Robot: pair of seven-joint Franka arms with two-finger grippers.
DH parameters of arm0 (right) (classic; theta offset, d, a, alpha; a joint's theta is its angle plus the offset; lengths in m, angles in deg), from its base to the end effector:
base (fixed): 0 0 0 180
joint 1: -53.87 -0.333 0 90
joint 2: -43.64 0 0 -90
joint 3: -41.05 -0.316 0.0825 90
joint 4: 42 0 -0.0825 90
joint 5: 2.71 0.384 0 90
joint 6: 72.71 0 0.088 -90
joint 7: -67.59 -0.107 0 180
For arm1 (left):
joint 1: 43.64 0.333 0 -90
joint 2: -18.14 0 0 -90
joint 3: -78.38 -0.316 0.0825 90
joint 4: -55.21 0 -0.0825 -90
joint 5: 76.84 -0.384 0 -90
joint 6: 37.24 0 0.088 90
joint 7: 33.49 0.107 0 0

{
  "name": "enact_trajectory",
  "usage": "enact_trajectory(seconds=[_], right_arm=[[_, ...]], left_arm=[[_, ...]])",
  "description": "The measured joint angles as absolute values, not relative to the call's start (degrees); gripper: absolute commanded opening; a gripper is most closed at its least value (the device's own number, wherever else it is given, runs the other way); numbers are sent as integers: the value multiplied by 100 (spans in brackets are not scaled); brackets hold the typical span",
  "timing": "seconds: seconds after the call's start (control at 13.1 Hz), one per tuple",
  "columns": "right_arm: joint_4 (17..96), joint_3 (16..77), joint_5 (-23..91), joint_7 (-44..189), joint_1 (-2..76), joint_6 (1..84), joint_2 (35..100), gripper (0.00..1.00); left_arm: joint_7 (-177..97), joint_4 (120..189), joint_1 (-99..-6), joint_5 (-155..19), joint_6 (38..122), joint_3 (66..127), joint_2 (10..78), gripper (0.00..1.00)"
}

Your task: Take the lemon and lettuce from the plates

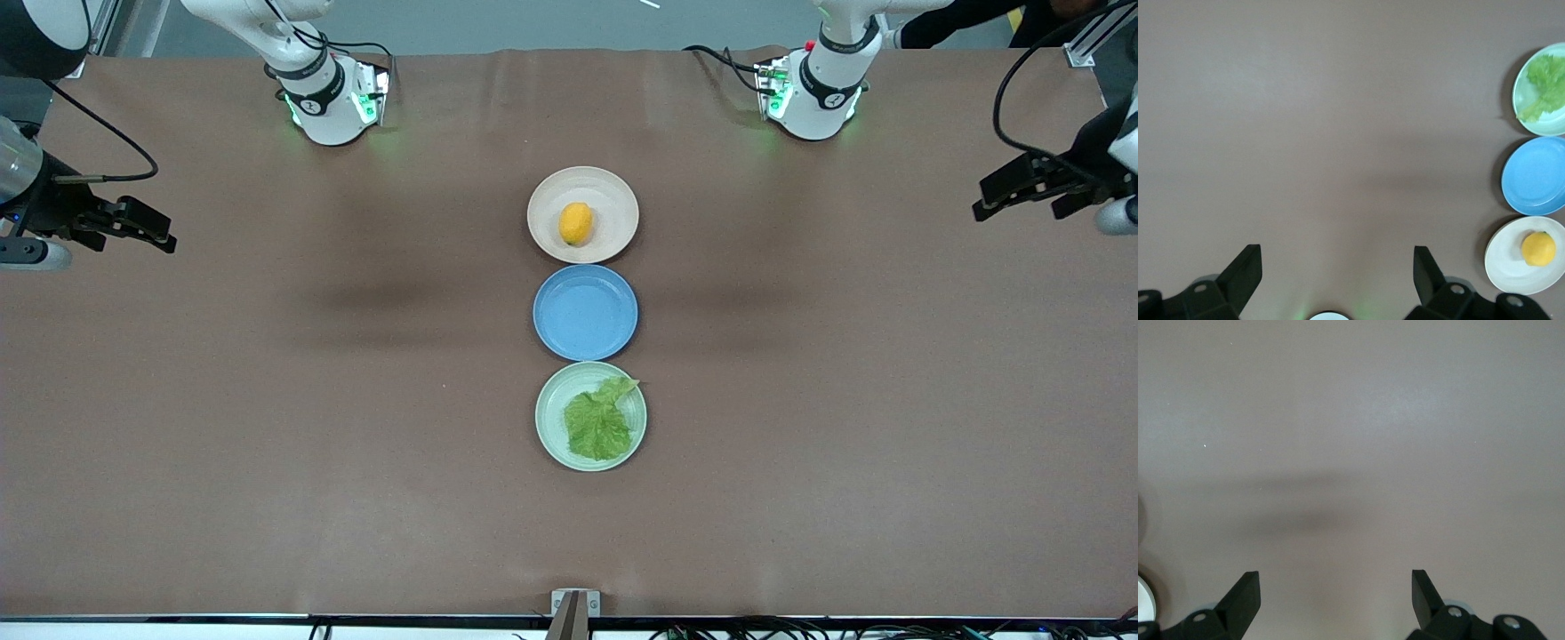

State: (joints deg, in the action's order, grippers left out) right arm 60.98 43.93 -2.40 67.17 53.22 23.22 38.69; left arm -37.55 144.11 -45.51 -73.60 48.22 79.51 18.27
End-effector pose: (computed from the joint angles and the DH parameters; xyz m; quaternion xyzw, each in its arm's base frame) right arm 0.5303 -0.0211 0.5728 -0.9995 0.0233 0.0183 0.0051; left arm 0.5458 -0.0350 0.6257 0.9991 0.0079 -0.0328 0.0263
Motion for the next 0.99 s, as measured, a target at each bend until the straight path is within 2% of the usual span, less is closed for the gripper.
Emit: enact_trajectory(seconds=[0.23, 0.53, 0.99], right_arm=[[6102, 4395, -240, 6717, 5323, 2324, 3869, 100], [6002, 4392, -240, 6717, 5324, 2330, 4031, 100], [5602, 4204, -103, 6703, 5100, 2357, 5282, 100]], left_arm=[[-4022, 14432, -4994, -7088, 5315, 8084, 2376, 100], [-4764, 14449, -5781, -6791, 6476, 8114, 3327, 100], [-6204, 14440, -6624, -6480, 8750, 8119, 4556, 100]])
